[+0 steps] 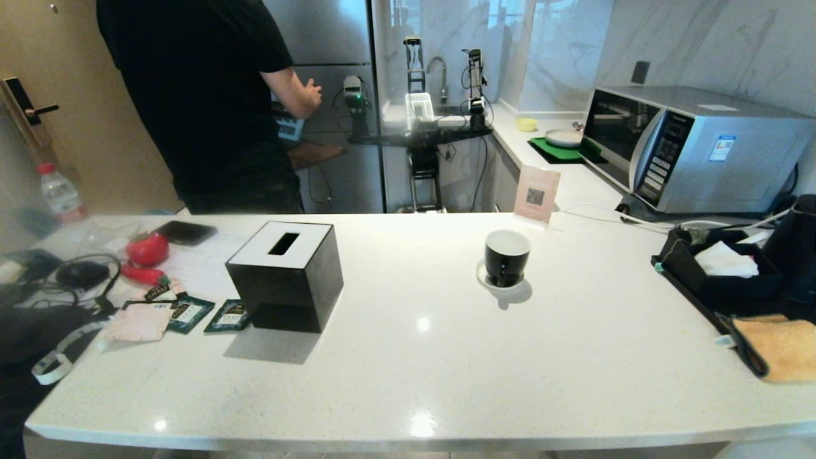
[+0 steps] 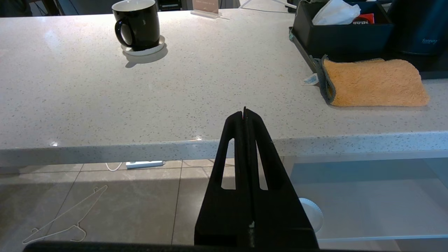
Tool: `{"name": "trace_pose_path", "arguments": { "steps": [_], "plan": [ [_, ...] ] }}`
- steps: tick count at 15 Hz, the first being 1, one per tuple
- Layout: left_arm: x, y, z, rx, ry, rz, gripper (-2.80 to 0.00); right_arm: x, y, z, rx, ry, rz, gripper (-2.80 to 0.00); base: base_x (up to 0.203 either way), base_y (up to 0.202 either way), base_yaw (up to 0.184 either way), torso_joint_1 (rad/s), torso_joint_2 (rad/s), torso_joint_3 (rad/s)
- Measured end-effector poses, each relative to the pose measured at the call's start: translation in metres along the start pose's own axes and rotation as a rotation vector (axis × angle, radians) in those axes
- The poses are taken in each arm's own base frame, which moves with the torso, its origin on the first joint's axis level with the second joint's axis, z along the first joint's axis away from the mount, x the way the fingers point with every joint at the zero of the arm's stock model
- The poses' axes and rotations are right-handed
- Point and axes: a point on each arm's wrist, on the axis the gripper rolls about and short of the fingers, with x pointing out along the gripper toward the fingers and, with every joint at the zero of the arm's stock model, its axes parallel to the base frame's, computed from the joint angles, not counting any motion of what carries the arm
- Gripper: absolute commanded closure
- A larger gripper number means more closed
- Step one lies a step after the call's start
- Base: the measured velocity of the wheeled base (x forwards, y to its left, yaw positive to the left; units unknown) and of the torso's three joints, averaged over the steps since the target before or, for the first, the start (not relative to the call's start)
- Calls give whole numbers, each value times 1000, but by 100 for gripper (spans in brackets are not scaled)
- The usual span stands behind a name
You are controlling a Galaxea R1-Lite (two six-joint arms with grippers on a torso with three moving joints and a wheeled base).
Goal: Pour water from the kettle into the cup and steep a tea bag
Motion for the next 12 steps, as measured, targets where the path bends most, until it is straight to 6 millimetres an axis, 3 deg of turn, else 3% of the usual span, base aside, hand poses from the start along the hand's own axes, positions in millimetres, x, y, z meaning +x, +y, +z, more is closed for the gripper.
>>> {"name": "trace_pose_path", "arguments": {
  "steps": [4, 12],
  "plan": [
    [0, 0, 0, -1, -1, -2, 0, 0, 0, 0, 0, 1, 0, 0, 0, -20, 3, 1, 1, 1],
    [0, 0, 0, -1, 0, 0, 0, 0, 0, 0, 0, 0, 0, 0, 0, -186, 2, 1, 3, 2]
  ]
}}
